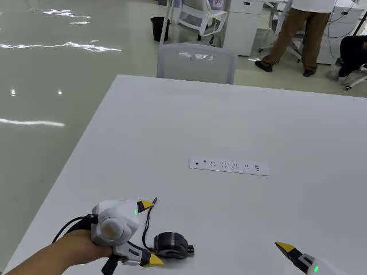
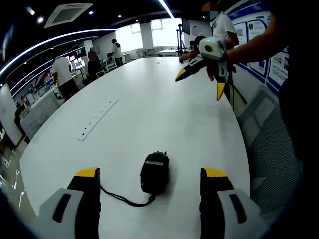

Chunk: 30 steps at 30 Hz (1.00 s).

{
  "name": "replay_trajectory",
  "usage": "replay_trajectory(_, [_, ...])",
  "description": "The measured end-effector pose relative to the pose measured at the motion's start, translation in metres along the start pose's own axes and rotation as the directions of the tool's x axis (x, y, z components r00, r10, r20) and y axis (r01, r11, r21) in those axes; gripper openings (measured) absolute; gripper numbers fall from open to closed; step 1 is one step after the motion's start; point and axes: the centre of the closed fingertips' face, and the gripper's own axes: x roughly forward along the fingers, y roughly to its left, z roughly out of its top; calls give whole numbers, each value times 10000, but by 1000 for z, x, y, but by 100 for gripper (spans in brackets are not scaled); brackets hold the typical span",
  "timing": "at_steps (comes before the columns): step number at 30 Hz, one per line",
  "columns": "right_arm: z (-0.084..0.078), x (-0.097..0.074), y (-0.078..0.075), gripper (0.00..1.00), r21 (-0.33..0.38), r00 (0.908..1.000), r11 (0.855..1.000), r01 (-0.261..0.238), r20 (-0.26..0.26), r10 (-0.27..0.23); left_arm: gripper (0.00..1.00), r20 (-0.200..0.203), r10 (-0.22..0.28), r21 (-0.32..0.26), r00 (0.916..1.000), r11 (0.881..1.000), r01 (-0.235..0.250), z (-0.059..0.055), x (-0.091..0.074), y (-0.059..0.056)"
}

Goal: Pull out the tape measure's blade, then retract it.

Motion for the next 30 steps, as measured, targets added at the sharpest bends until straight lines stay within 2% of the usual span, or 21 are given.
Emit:
replay_trajectory(1, [3, 2, -1, 90, -237, 10000, 9997, 3, 90, -1, 79, -108, -65, 39, 9999, 10000, 65, -2, 2, 0])
replay_trajectory(5, [11, 12, -2, 89, -345, 9998, 9993, -174, 97, 177, 78, -515, -237, 369, 9984, 9990, 256, -3, 7, -2])
replay_trajectory(14, [32, 36, 9, 88, -973, 9968, 9921, -786, 49, 795, 75, -875, -647, 854, 9941, 9937, 722, 0, 18, 2])
replay_trajectory(17, [35, 47, 13, 86, -1241, 9942, 9865, -1071, -91, 1068, 73, -983, -738, 865, 9924, 9928, 824, 2, 25, 4])
replay_trajectory(20, [38, 58, 20, 83, -1566, 9897, 9773, -1429, -198, 1416, 70, -1117, -932, 920, 9894, 9903, 1037, 1, 33, 0])
replay_trajectory(21, [39, 60, 23, 82, -1619, 9882, 9748, -1533, -237, 1515, 70, -1209, -907, 977, 9885, 9899, 1028, 1, 35, -1])
replay_trajectory(22, [41, 63, 26, 82, -1703, 9857, 9709, -1685, -283, 1661, 70, -1518, -455, 1150, 9874, 9913, 633, -2, 37, 7])
replay_trajectory(24, [44, 66, 31, 80, -1872, 9815, 9635, -1911, -289, 1891, 64, -1523, -591, 1097, 9866, 9910, 763, -1, 40, 5])
replay_trajectory(26, [49, 69, 35, 77, -1895, 9785, 9600, -2059, -280, 2043, 61, -1607, -808, 971, 9837, 9905, 972, -3, 44, 3])
replay_trajectory(28, [51, 73, 36, 76, -1978, 9757, 9555, -2189, -350, 2163, 61, -1923, -1070, 922, 9755, 9877, 1265, -8, 47, -2])
replay_trajectory(30, [52, 78, 38, 76, -2041, 9726, 9510, -2323, -446, 2281, 59, -2256, -1075, 869, 9683, 9877, 1299, -15, 52, -4])
